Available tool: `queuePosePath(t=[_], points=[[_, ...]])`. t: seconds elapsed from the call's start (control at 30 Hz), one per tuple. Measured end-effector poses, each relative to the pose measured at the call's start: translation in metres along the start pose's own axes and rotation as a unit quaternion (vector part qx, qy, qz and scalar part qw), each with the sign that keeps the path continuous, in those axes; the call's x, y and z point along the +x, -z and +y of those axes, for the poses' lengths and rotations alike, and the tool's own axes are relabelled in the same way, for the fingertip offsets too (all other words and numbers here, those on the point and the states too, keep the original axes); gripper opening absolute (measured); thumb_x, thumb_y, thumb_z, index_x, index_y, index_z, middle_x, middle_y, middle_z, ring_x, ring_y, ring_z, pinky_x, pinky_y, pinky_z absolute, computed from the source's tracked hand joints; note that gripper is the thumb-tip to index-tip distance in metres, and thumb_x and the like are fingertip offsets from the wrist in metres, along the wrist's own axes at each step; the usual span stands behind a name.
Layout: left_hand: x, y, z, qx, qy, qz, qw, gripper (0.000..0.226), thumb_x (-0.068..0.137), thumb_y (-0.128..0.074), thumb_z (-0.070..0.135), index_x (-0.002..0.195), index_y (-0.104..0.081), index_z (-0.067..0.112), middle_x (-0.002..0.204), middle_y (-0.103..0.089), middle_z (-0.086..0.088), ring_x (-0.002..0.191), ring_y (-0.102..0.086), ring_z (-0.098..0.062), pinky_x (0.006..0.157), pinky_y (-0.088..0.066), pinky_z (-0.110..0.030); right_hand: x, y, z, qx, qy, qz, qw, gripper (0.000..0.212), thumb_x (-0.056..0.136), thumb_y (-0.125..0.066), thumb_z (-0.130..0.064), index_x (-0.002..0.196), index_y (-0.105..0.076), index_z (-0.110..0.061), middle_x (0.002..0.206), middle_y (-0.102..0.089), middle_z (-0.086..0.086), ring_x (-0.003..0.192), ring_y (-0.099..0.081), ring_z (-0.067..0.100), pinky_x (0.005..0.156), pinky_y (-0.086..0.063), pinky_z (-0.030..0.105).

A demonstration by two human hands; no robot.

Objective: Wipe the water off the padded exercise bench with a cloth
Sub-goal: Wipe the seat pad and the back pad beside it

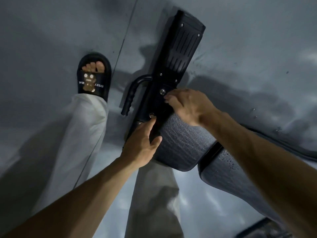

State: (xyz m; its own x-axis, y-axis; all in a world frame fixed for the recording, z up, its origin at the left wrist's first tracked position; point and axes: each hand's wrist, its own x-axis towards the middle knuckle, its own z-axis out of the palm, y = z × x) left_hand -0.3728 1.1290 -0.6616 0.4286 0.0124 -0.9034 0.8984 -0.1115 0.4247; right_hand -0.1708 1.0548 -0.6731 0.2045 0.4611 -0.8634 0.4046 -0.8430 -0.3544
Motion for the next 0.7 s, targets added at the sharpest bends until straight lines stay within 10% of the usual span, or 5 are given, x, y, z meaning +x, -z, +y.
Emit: queuePosePath(t=[0.13, 0.33, 0.5, 0.7], points=[[-0.005, -0.004, -0.003, -0.031, 0.015, 0.017, 0.999, 0.069, 0.101, -0.061, 0.035, 0.161, -0.029, 0.028, 0.162, -0.037, 0.004, 0.148, -0.036, -0.014, 0.122, -0.031, -0.035, -0.006, 0.010, 0.024, 0.030, -0.063, 0.015, 0.997, 0.054, 0.107, -0.019, -0.038, 0.135, -0.061, -0.020, 0.121, -0.068, 0.018, 0.103, -0.063, 0.032, 0.090, -0.051, 0.039], [-0.018, 0.001, -0.014, -0.015, 0.049, -0.026, 0.998, 0.065, 0.101, -0.060, 0.032, 0.159, -0.031, 0.028, 0.156, -0.043, 0.002, 0.140, -0.046, -0.019, 0.114, -0.037, -0.031, 0.000, -0.028, -0.036, -0.237, 0.105, -0.018, 0.966, 0.068, 0.091, -0.002, -0.042, 0.076, -0.063, -0.015, 0.081, -0.064, 0.004, 0.090, -0.062, 0.027, 0.103, -0.041, 0.043], [-0.029, 0.003, -0.018, -0.041, 0.057, -0.057, 0.996, 0.074, 0.099, -0.065, 0.032, 0.161, -0.025, 0.027, 0.162, -0.037, 0.002, 0.144, -0.043, -0.016, 0.118, -0.035, -0.032, 0.006, -0.012, -0.028, -0.252, 0.046, -0.056, 0.965, 0.072, 0.099, -0.006, -0.049, 0.099, -0.071, -0.016, 0.105, -0.071, 0.011, 0.097, -0.065, 0.032, 0.090, -0.053, 0.043], [-0.036, -0.009, -0.035, -0.057, 0.049, -0.046, 0.996, 0.077, 0.097, -0.068, 0.032, 0.161, -0.026, 0.029, 0.161, -0.038, 0.004, 0.143, -0.044, -0.015, 0.118, -0.035, -0.030, 0.004, -0.033, -0.052, -0.408, 0.063, -0.032, 0.910, 0.057, 0.105, -0.019, -0.041, 0.072, -0.058, -0.017, 0.081, -0.065, 0.003, 0.084, -0.059, 0.027, 0.089, -0.047, 0.040]])
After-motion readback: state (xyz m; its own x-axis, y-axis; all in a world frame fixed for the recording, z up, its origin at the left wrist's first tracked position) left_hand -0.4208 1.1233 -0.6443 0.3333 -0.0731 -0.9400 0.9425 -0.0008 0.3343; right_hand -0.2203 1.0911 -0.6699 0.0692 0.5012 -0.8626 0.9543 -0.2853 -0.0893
